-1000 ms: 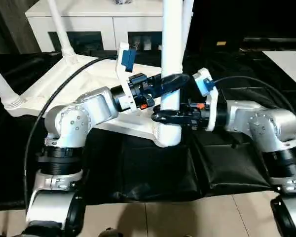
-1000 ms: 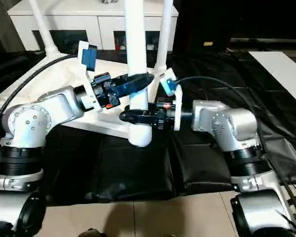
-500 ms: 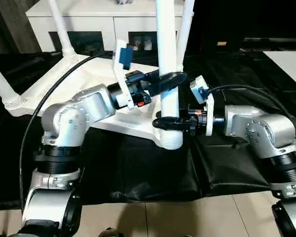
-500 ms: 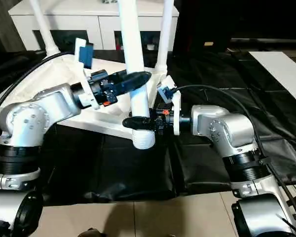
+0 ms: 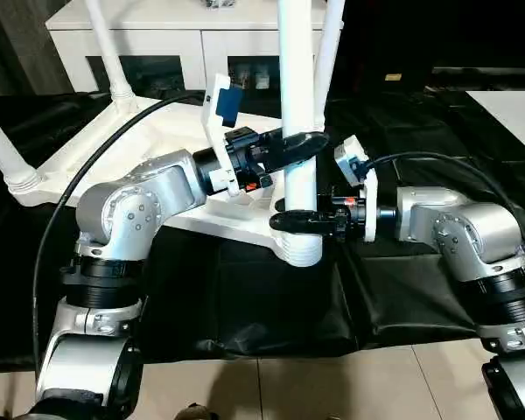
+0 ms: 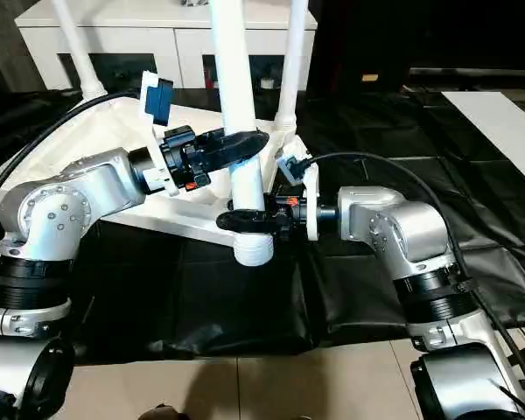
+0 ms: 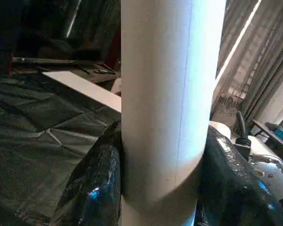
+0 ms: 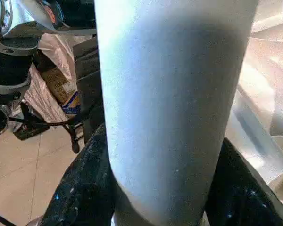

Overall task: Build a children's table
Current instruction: Pick table leg

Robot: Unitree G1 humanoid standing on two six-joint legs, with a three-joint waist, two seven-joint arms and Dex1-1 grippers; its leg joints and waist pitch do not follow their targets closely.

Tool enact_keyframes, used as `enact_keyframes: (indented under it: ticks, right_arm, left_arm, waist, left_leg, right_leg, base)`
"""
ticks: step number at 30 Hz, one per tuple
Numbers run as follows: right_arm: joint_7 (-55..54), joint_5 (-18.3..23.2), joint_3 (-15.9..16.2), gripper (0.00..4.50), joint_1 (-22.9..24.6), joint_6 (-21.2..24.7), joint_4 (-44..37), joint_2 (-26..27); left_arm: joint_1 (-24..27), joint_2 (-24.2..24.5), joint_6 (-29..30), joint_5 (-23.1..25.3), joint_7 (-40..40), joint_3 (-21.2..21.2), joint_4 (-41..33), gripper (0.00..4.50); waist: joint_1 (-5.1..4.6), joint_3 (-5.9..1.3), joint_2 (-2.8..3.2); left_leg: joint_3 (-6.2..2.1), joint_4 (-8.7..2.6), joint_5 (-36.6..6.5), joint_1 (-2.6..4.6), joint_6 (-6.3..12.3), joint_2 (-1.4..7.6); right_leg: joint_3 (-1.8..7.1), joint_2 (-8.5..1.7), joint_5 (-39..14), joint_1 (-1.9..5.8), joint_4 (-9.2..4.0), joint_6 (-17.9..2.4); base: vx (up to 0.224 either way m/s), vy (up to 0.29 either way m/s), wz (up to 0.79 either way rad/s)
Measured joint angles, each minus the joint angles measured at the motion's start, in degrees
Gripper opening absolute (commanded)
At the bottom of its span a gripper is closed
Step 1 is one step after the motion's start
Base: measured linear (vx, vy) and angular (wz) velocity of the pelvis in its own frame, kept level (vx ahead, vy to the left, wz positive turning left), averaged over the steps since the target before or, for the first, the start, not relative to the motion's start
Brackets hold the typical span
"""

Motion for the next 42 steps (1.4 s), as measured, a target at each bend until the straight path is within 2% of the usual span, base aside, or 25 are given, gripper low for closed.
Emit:
enact_keyframes:
  ticks: [4, 5, 7, 15, 23, 24, 27, 42]
  right_arm:
    - [1.03, -0.01, 0.04, 2.80, -0.46, -0.10, 0.95, 0.16]
    - [1.35, 0.01, 0.04, 3.01, -0.59, -0.08, 1.05, 0.15]
    - [1.94, 0.13, 0.04, 3.07, -1.24, 0.20, 1.55, 0.01]
    - [4.99, 1.01, -0.13, 3.85, -2.42, 2.69, 1.51, -1.92]
    - [5.56, 1.52, -0.10, 3.93, -2.42, 3.61, 1.71, -1.66]
    - [5.55, 2.01, -0.30, 3.76, -2.43, 3.99, 1.94, -1.43]
    - [5.65, 2.99, -1.31, 3.63, -2.50, 5.17, 2.09, -0.67]
    - [7.26, 4.15, -1.04, 2.33, -2.53, 6.65, 1.32, -0.65]
  left_arm:
    - [0.00, 0.22, 0.19, -0.21, -1.18, -0.02, 0.12, 1.86]
    - [0.00, 0.30, 0.24, -0.42, -1.49, -0.01, 0.11, 1.86]
    - [-0.15, 0.48, 0.26, -0.68, -2.19, 0.02, 0.11, 1.86]
    - [-0.47, 0.58, 1.12, -1.65, -4.39, -0.51, -0.05, 1.86]
    - [-0.46, 1.01, 1.21, -1.75, -5.98, -1.14, -0.47, 1.86]
    - [-0.46, 1.08, 1.22, -1.78, -6.16, -1.18, -0.51, 1.86]
    - [-0.46, 1.10, 1.21, -1.78, -6.33, -1.20, -0.70, 1.86]
    - [-0.20, 2.43, 1.19, -1.75, -7.65, -1.45, -1.06, 1.86]
  waist:
    - [0.00, 0.00, 0.00]
    - [0.00, 0.00, 0.00]
    - [-0.01, 0.00, 0.00]
    - [0.02, 0.00, -0.01]
    - [0.00, 0.00, -0.01]
    - [0.00, 0.00, -0.01]
    - [0.00, -0.01, -0.01]
    - [0.04, -0.01, -0.01]
  left_leg:
    - [0.00, 0.00, 0.00, 0.00, 0.00, 0.00]
    - [0.00, 0.00, 0.00, 0.00, 0.00, 0.00]
    - [0.00, 0.01, 0.01, -0.01, 0.01, 0.00]
    - [0.00, 0.02, 0.02, 0.00, 0.03, 0.00]
    - [0.00, 0.03, 0.03, 0.00, 0.04, 0.00]
    - [0.00, 0.03, 0.03, 0.01, 0.04, 0.00]
    - [0.00, 0.03, 0.03, 0.00, 0.05, 0.00]
    - [0.00, 0.04, 0.04, 0.00, 0.07, 0.00]
  right_leg:
    - [0.00, 0.00, 0.00, 0.00, 0.00, 0.00]
    - [0.00, 0.00, 0.00, 0.00, 0.00, 0.00]
    - [0.00, 0.00, 0.00, 0.00, 0.01, -0.01]
    - [0.00, -0.01, 0.01, 0.00, 0.01, -0.02]
    - [0.00, 0.00, 0.02, 0.00, 0.04, -0.03]
    - [0.00, 0.00, 0.02, 0.00, 0.04, -0.03]
    - [0.00, 0.00, 0.02, 0.00, 0.04, -0.03]
    - [0.00, -0.01, 0.03, 0.00, 0.04, -0.04]
  base:
    - [0.000, 0.000, 0.00]
    - [0.000, 0.000, 0.00]
    - [0.000, 0.000, 0.00]
    - [0.000, 0.000, 0.00]
    - [0.000, 0.000, 0.00]
    - [0.000, 0.000, 0.00]
    - [0.000, 0.000, 0.00]
    - [0.000, 0.000, 0.00]
